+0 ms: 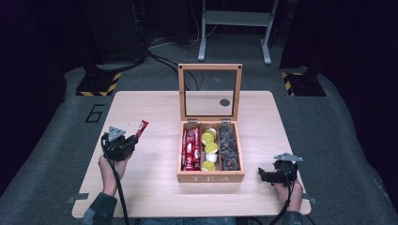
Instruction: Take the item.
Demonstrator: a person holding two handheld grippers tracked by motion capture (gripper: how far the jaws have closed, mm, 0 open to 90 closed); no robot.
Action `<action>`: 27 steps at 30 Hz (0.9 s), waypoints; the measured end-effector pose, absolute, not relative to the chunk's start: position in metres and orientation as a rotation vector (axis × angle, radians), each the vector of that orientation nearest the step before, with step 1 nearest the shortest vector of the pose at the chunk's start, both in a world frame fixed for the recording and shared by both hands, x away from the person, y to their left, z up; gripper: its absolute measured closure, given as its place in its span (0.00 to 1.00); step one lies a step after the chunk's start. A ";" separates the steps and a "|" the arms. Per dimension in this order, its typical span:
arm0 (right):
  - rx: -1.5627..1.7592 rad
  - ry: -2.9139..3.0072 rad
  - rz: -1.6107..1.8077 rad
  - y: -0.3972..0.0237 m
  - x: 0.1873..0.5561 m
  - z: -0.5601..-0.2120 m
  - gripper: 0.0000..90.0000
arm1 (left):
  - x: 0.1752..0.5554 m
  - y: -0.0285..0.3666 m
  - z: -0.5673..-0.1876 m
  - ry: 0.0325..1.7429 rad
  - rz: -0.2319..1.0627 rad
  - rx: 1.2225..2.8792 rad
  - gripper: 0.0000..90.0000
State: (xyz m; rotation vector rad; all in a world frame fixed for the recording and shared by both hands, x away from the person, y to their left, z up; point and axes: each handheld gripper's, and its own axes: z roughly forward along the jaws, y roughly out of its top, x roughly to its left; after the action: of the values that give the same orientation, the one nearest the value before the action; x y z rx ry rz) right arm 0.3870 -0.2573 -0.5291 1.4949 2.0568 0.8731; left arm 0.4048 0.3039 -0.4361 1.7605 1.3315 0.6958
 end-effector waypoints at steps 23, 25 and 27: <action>1.496 2.055 0.872 -0.257 0.387 -0.529 0.01 | 0.415 0.337 -0.467 1.483 0.735 1.696 0.90; 1.496 2.055 0.872 -0.257 0.387 -0.529 0.01 | 0.418 0.339 -0.470 1.497 0.744 1.683 0.90; 1.496 2.055 0.872 -0.257 0.387 -0.529 0.01 | 0.419 0.340 -0.471 1.501 0.748 1.685 0.90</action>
State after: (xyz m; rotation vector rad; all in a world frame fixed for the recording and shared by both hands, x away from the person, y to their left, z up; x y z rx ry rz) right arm 0.3870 -0.2574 -0.5291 1.4959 2.0547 0.8717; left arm 0.4189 0.3400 -0.4710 1.6847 1.5014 0.7476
